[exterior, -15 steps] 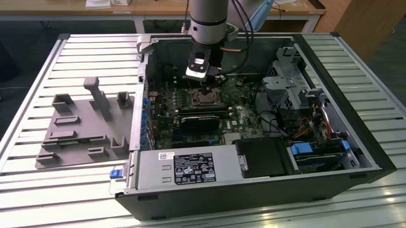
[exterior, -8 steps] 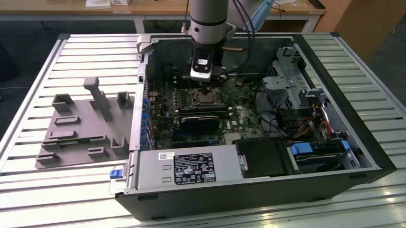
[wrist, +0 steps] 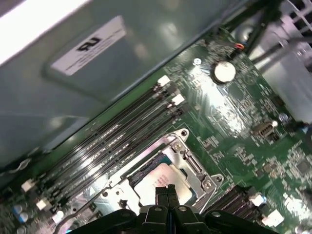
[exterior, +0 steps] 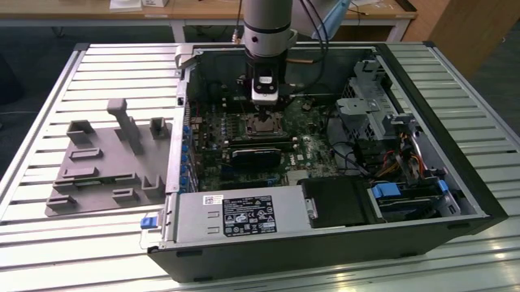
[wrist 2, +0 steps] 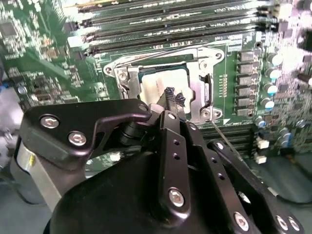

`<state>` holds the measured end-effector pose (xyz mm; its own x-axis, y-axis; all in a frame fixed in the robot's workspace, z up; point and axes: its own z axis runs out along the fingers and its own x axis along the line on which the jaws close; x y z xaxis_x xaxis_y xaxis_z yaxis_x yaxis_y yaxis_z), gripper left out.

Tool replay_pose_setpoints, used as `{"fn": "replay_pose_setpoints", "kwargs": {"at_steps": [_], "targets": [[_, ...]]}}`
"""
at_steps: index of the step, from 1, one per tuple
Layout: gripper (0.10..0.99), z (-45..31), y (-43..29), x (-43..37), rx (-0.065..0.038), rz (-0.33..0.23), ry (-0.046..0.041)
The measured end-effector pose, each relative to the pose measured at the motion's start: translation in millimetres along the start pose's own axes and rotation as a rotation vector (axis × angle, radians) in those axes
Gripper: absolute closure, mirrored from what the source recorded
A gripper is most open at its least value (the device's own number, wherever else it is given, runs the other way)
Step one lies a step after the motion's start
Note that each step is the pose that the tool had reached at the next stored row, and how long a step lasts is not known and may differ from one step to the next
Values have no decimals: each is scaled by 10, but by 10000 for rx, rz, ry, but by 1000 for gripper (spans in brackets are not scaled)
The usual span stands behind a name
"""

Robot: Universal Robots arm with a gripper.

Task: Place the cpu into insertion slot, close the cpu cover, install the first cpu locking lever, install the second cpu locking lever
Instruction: 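Close the cpu cover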

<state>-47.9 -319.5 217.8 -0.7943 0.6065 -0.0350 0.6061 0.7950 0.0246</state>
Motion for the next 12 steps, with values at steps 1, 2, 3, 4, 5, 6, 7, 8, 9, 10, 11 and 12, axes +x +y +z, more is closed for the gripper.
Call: {"fn": "replay_pose_setpoints", "kwargs": {"at_steps": [1,2,3,4,5,6,7,8,9,10,11,12], "targets": [[984,0,0,0,-6,-183,4],[984,0,0,0,-12,-365,8],[984,1,0,0,-19,-543,13],[984,1,0,0,-25,-724,17],[984,1,0,0,-31,-903,22],[984,2,0,0,-37,-1082,26],[984,2,0,0,-44,-1263,31],[984,2,0,0,-50,-1442,35],[984,3,0,0,-57,-1638,40],[984,3,0,0,-64,-1817,44],[984,4,0,0,-70,-1998,49],[984,5,0,0,-76,-2177,53]]}}
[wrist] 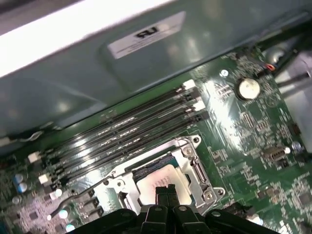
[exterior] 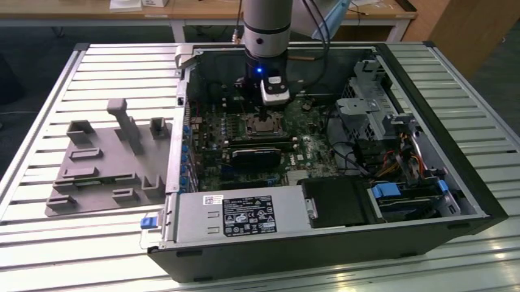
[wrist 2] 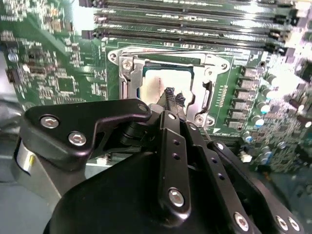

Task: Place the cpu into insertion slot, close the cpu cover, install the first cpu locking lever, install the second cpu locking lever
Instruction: 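Close the cpu cover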

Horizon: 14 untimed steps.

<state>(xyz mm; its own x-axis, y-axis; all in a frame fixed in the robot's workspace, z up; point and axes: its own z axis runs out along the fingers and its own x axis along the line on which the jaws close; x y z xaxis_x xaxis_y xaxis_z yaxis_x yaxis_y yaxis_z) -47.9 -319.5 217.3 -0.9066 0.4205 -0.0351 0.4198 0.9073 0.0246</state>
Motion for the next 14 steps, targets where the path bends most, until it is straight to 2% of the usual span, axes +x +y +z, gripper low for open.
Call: {"fn": "replay_pose_setpoints", "kwargs": {"at_steps": [6,14], "targets": [[984,6,0,0,-35,-1089,25],[984,14,-1,0,0,-2377,26]]}}
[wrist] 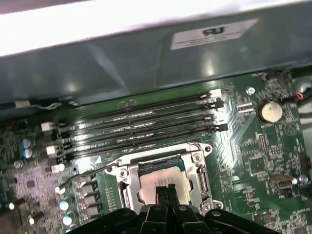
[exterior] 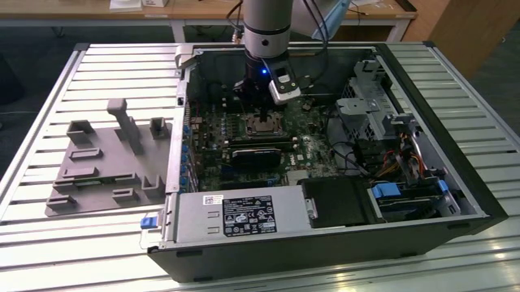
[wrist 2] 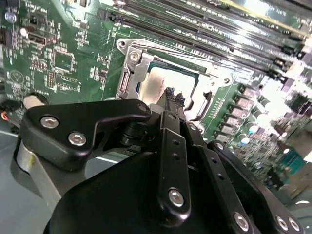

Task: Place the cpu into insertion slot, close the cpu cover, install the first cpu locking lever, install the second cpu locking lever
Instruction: 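Close the cpu cover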

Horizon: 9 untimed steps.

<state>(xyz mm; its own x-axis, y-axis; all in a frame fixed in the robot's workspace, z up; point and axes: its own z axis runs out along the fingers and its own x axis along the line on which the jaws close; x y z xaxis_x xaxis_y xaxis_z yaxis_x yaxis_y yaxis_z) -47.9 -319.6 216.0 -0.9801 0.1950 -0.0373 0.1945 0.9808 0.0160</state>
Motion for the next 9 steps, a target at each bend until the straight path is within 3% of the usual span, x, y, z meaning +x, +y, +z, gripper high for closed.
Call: {"fn": "replay_pose_setpoints", "kwargs": {"at_steps": [9], "targets": [[984,24,-3,4,-53,-1457,20]]}}
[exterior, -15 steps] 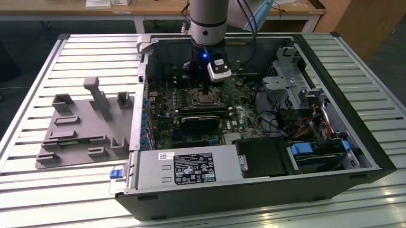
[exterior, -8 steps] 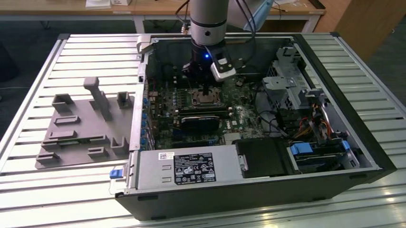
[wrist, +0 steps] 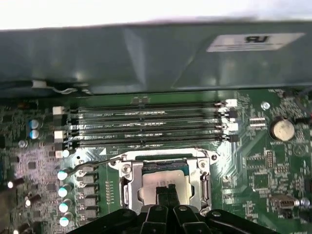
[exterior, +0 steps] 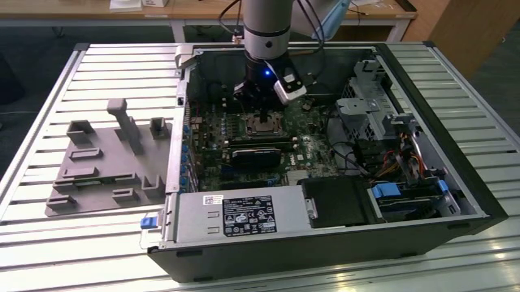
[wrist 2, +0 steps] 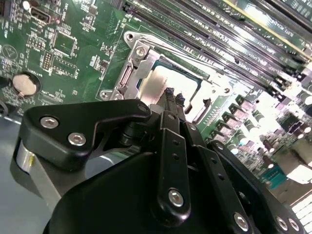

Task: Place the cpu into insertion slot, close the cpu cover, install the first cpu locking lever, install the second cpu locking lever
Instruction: 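Close the cpu cover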

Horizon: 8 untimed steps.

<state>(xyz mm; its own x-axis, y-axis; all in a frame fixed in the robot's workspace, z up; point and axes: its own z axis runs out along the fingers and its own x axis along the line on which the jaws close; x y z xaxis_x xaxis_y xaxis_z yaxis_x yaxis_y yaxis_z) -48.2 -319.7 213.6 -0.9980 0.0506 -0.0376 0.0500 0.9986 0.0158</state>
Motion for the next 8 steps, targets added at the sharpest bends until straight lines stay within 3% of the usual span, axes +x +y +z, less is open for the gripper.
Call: {"fn": "replay_pose_setpoints", "kwargs": {"at_steps": [8], "targets": [[984,14,-6,57,-3,-43,-1]]}}
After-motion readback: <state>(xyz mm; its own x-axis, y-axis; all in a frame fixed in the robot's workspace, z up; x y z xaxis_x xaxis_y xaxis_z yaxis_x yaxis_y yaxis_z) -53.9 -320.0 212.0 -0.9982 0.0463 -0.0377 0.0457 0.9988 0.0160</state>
